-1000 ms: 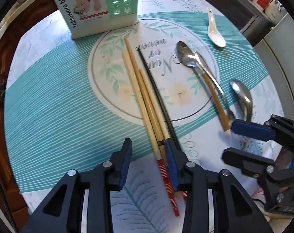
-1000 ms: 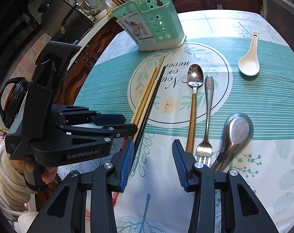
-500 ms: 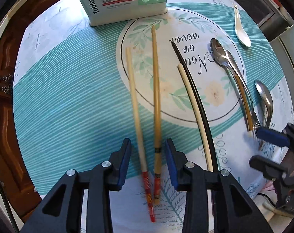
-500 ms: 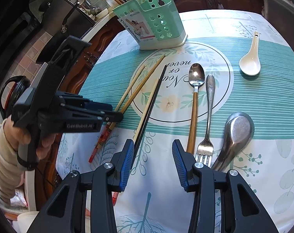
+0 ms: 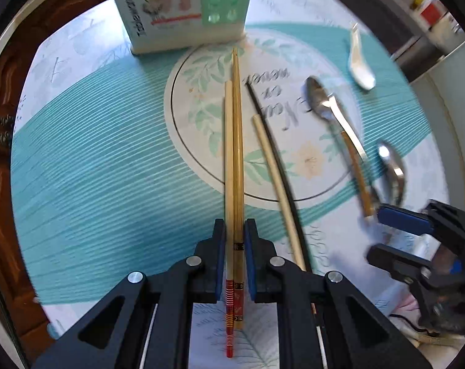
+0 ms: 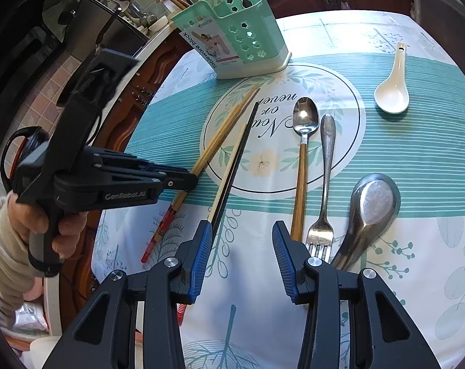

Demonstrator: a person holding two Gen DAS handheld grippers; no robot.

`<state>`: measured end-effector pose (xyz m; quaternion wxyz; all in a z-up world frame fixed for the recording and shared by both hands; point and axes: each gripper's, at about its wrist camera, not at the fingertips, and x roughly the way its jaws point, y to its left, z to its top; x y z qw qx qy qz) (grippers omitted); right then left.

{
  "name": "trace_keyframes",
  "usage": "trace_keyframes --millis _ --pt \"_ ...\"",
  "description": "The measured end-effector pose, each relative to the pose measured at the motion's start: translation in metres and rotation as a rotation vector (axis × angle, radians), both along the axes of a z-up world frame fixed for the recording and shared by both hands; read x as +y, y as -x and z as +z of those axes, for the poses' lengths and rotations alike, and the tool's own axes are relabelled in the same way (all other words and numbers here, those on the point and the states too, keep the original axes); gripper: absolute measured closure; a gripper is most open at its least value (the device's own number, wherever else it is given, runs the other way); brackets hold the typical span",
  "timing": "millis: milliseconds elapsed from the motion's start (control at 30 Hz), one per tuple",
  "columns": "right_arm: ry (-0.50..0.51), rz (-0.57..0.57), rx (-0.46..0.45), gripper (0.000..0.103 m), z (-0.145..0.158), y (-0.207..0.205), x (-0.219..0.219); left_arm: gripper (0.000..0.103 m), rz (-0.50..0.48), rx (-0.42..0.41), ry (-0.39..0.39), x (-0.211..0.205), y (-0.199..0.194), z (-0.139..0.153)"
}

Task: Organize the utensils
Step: 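Lift the chopsticks with the left tool and drop them into the green holder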

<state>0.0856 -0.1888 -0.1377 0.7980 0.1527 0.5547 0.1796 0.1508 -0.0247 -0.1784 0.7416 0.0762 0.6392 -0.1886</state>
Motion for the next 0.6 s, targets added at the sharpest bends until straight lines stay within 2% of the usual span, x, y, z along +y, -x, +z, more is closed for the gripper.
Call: trace_keyframes --millis 200,367,600 --pt "-0.021 0.025 0.01 0.061 -0.001 -0.006 0.008 0.094 0.037 -0.14 0.132 0.021 0.04 0.023" --pt "-0.067 0.032 -0.016 0.061 0.011 -0.014 0.018 0.094 0.073 -0.267 0.188 0.022 0.053 0.049" --pt "-0.057 0.056 -0.061 0.061 0.028 -0.012 0.027 0.094 0.118 -0.548 0.241 0.038 0.049 0.109"
